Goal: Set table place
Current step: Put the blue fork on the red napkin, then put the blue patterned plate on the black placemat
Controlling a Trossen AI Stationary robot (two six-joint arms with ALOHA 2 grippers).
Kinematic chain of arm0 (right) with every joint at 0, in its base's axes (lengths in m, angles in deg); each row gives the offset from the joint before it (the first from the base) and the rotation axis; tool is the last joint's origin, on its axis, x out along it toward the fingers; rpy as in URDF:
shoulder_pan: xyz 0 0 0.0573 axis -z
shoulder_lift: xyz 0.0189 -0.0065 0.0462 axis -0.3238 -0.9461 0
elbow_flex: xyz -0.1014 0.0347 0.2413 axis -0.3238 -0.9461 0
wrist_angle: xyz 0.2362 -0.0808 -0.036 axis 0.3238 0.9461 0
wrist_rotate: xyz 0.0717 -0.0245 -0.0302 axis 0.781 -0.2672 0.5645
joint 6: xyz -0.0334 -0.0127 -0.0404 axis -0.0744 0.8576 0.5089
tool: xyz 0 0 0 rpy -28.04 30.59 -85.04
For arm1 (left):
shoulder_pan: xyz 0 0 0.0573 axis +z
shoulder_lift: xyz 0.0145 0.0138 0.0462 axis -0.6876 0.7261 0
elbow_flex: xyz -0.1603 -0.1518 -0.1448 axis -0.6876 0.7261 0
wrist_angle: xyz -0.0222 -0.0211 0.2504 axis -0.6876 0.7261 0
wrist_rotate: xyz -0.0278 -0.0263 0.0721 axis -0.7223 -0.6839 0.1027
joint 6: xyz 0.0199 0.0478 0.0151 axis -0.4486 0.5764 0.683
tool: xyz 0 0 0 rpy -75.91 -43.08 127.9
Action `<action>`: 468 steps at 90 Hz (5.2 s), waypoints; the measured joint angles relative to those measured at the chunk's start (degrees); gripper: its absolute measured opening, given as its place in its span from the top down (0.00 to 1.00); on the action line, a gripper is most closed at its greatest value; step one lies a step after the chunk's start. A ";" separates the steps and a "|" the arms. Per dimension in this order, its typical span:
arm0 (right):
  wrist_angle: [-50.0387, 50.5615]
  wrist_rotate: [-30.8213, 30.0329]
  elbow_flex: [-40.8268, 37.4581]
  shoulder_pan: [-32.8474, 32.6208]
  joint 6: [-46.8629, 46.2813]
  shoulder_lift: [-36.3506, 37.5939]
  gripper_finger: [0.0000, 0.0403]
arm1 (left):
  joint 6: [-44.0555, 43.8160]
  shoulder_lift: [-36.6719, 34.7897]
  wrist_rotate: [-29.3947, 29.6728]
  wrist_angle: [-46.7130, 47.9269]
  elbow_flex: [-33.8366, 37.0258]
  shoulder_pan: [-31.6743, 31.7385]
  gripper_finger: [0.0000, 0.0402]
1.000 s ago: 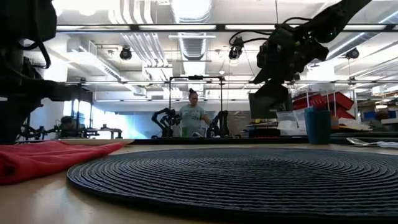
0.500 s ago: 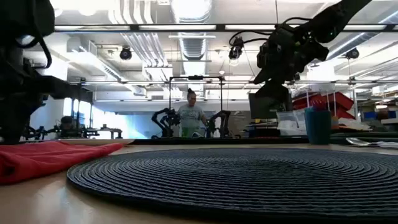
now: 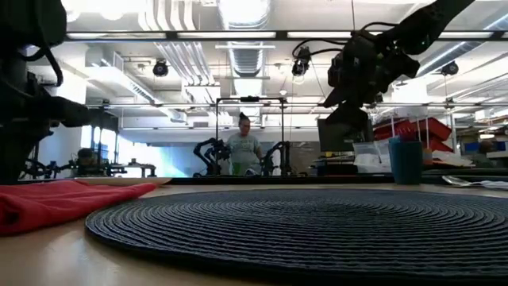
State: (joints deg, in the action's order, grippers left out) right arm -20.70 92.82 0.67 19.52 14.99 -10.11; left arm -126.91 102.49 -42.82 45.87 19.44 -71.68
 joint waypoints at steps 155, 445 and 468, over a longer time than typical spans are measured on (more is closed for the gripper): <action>-3.28 -0.11 0.02 0.04 0.27 0.00 0.66 | -1.99 22.01 10.64 -6.18 -17.82 -0.14 1.00; -1.02 -40.04 0.04 -28.48 -28.10 2.91 1.00 | 112.40 9.54 6.96 -4.79 -40.67 54.60 1.00; -6.89 -50.85 0.04 -29.90 -33.26 3.80 0.99 | 114.71 18.05 1.56 -1.46 -29.01 72.92 1.00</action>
State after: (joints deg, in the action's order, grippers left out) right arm -27.58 41.97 0.71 -10.37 -18.27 -6.31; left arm -12.19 120.54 -41.26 44.41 -9.57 1.24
